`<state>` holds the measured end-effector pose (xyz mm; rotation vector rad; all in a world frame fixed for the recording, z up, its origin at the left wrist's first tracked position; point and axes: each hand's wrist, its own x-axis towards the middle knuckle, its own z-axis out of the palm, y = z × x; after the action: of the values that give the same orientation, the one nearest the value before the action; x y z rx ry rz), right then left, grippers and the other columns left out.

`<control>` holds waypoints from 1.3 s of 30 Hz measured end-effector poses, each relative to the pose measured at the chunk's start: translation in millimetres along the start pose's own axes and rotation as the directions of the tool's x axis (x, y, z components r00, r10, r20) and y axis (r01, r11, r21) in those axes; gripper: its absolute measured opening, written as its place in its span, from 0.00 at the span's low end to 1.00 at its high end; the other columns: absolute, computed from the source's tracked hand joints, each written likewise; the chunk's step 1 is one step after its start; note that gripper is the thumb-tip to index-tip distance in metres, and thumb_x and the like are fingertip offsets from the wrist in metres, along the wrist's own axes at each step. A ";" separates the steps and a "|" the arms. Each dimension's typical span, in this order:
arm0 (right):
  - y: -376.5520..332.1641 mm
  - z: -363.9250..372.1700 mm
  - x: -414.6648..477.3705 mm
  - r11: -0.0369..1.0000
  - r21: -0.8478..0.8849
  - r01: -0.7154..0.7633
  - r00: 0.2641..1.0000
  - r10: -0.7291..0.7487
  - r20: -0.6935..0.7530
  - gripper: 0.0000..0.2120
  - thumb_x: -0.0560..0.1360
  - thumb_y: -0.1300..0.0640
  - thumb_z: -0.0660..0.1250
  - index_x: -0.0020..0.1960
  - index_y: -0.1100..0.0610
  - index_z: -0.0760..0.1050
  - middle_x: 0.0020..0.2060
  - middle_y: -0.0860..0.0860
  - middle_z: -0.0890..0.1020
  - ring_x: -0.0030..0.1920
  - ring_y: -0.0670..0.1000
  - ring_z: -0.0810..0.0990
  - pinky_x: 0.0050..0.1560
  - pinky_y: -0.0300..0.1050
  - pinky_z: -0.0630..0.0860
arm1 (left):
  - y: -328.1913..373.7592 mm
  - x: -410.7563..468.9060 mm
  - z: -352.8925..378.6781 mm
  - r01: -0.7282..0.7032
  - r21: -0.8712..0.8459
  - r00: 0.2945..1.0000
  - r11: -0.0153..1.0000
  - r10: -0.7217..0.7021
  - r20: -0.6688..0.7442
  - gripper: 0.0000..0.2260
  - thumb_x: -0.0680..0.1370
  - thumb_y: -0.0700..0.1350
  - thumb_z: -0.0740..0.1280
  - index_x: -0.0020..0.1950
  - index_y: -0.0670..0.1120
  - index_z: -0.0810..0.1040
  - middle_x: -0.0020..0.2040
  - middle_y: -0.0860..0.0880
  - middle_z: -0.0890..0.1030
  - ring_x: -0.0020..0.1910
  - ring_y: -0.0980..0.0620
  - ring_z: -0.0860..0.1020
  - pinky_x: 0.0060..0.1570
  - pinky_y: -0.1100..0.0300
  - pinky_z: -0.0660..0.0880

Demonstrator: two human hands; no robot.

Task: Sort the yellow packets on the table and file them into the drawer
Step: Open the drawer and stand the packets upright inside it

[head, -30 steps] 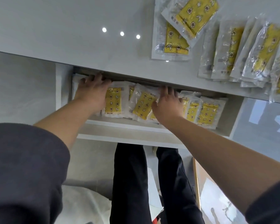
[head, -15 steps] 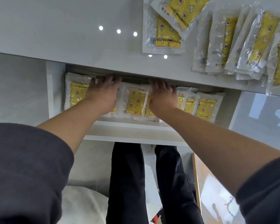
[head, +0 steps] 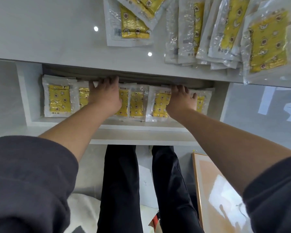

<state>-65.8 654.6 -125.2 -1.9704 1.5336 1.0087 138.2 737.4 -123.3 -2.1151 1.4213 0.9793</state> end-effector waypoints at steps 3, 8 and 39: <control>6.5 -6.4 -14.2 0.998 0.040 0.050 0.999 -0.049 -0.016 0.39 0.73 0.58 0.66 0.79 0.53 0.50 0.75 0.54 0.60 0.77 0.56 0.55 0.75 0.64 0.53 | 16.4 -21.2 -11.8 -0.037 -0.081 0.999 0.996 0.034 -0.038 0.26 0.78 0.47 0.62 0.75 0.46 0.60 0.70 0.41 0.69 0.70 0.41 0.67 0.72 0.37 0.56; 14.6 -38.2 -60.7 0.965 0.211 0.154 0.987 -0.162 0.021 0.33 0.74 0.61 0.62 0.76 0.53 0.56 0.74 0.54 0.63 0.74 0.56 0.61 0.70 0.57 0.64 | 48.2 -74.2 -48.9 -0.131 -0.315 0.974 0.940 0.062 -0.219 0.13 0.79 0.44 0.61 0.63 0.46 0.74 0.56 0.48 0.79 0.50 0.48 0.77 0.55 0.50 0.73; -72.9 -187.5 -39.8 0.807 0.374 0.456 0.889 -0.429 -0.158 0.22 0.76 0.64 0.61 0.69 0.52 0.71 0.77 0.45 0.59 0.76 0.51 0.59 0.73 0.51 0.63 | -5.9 23.3 -205.5 0.151 -0.892 0.959 0.426 -0.282 0.027 0.03 0.74 0.47 0.70 0.45 0.49 0.80 0.46 0.47 0.84 0.45 0.47 0.83 0.48 0.51 0.81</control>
<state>50.5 564.8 17.9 -1.9350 1.1097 0.3944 215.7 587.8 -3.2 -3.0344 0.5895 1.7730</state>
